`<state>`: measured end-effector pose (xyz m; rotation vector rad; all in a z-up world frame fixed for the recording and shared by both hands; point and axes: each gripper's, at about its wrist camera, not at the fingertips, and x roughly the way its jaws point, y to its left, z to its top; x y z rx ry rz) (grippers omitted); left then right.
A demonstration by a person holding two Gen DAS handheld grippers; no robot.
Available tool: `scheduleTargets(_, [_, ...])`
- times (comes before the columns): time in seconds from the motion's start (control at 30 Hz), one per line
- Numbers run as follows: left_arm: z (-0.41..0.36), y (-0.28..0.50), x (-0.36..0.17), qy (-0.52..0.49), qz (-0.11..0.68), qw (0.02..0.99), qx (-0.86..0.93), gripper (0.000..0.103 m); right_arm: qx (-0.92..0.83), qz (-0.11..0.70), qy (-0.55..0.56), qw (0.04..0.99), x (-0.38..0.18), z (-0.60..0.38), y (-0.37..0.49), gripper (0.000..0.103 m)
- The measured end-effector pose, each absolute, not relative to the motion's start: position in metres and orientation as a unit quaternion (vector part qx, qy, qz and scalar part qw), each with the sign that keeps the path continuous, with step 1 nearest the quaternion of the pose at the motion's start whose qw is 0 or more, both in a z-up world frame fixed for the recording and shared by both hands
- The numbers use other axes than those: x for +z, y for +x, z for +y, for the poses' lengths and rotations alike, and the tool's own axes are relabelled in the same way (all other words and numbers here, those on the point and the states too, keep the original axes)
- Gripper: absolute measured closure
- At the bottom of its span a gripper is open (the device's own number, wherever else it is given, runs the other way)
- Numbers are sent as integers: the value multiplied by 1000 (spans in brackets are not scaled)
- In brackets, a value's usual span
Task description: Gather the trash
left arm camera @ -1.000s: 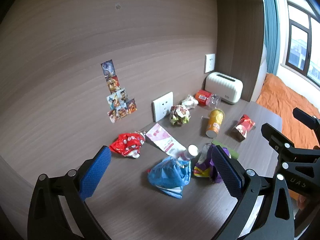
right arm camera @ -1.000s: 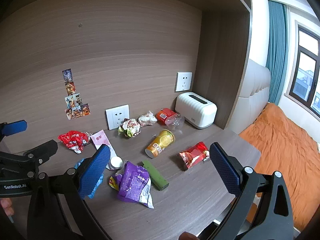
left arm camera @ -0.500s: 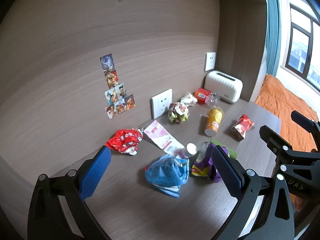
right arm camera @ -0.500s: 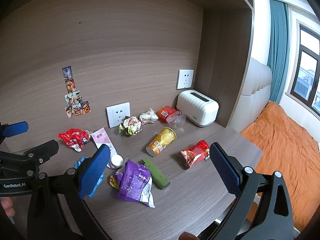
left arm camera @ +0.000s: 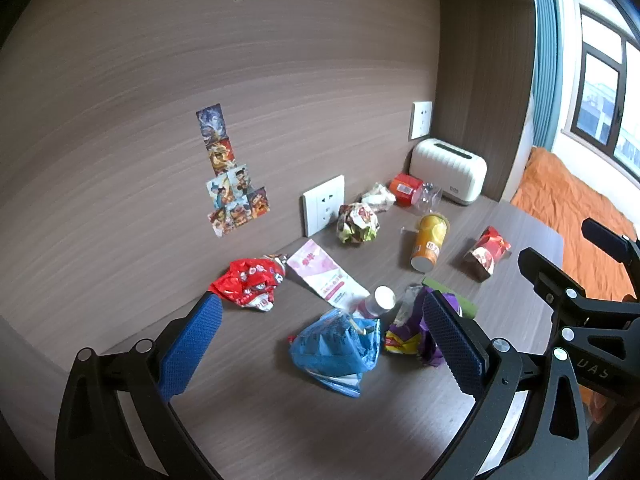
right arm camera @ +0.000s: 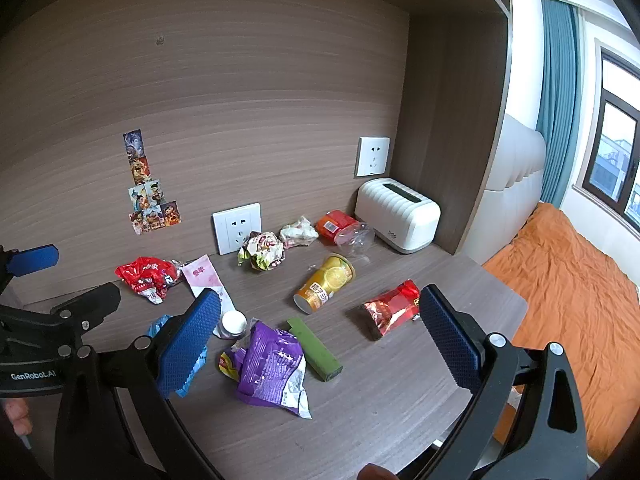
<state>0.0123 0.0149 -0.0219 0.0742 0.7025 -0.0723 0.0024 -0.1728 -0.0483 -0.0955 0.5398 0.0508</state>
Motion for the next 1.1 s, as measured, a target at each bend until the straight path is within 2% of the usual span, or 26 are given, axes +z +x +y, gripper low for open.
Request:
scheduleTargets(0.7, [18, 21, -32, 34, 355, 933, -36, 5, 31, 277, -52, 959, -55, -169, 16, 4])
scheduleTargets(1.1, [15, 38, -89, 54, 399, 914, -57, 5, 27, 339, -75, 937, -97, -164, 41, 4])
